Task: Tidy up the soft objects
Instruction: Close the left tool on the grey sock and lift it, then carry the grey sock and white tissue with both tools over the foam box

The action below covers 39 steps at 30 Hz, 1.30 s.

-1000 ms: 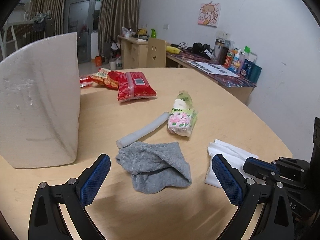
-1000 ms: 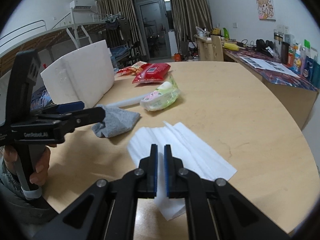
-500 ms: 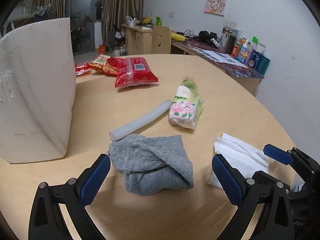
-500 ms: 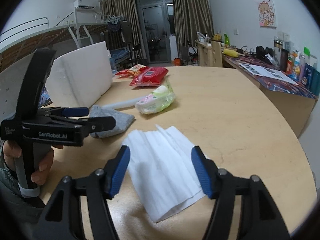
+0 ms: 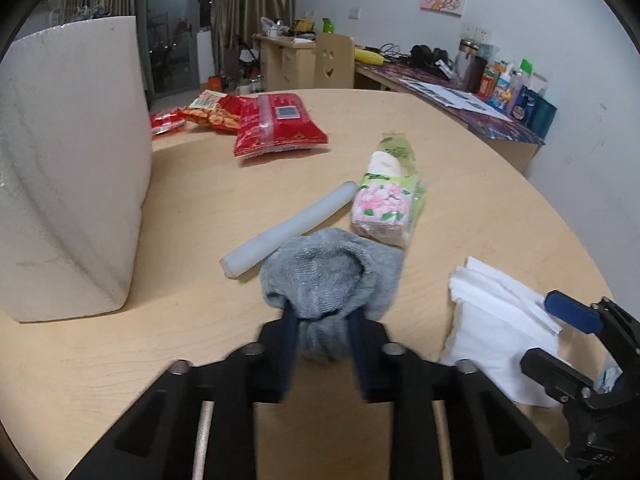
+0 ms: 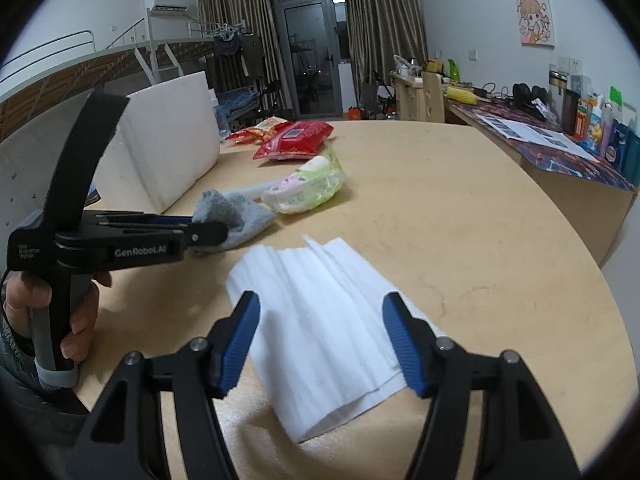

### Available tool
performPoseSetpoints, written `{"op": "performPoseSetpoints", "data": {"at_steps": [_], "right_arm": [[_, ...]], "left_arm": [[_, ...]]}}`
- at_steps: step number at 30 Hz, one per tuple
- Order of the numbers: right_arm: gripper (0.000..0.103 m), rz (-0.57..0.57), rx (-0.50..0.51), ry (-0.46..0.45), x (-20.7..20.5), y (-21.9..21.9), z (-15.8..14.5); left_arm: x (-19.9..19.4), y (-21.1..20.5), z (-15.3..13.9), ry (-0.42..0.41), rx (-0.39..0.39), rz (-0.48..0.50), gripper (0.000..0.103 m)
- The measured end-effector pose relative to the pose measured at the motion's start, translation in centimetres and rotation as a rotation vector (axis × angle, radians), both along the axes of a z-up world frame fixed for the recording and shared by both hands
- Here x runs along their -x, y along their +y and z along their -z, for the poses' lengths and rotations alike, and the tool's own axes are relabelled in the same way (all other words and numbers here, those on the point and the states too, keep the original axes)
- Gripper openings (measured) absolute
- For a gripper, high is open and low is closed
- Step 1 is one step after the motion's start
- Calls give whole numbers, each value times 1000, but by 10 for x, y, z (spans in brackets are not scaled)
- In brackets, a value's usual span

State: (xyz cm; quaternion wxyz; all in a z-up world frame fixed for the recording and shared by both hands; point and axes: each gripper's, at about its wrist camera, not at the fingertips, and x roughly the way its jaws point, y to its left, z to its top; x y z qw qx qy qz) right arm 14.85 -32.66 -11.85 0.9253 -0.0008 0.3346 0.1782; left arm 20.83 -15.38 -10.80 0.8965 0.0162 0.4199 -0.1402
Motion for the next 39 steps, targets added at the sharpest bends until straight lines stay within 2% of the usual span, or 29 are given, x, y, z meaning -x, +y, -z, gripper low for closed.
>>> {"op": "performPoseSetpoints", "data": {"at_steps": [3,17,25,33,34,39], "right_arm": [[68,2,4,4,-1,0,1],[69,-17,81,54,-11,13,7],[69,-17,158,60,-11,22,8],[69,-11,163,77,-10,23,8],[65,-9,164,78,-9,24,8],[24,-19,163,82,-2,30,6]], "left_arm": [[3,-2,-2,-16,-1,14,17],[22,8,-26,-89,54,52,17],[29,24,-37,-111,78,29,17],[36,35,-40,-120,95,13,17],[37,37,-41,-124,98,10,17],[42,43,-47,-140,107,1,17]]}}
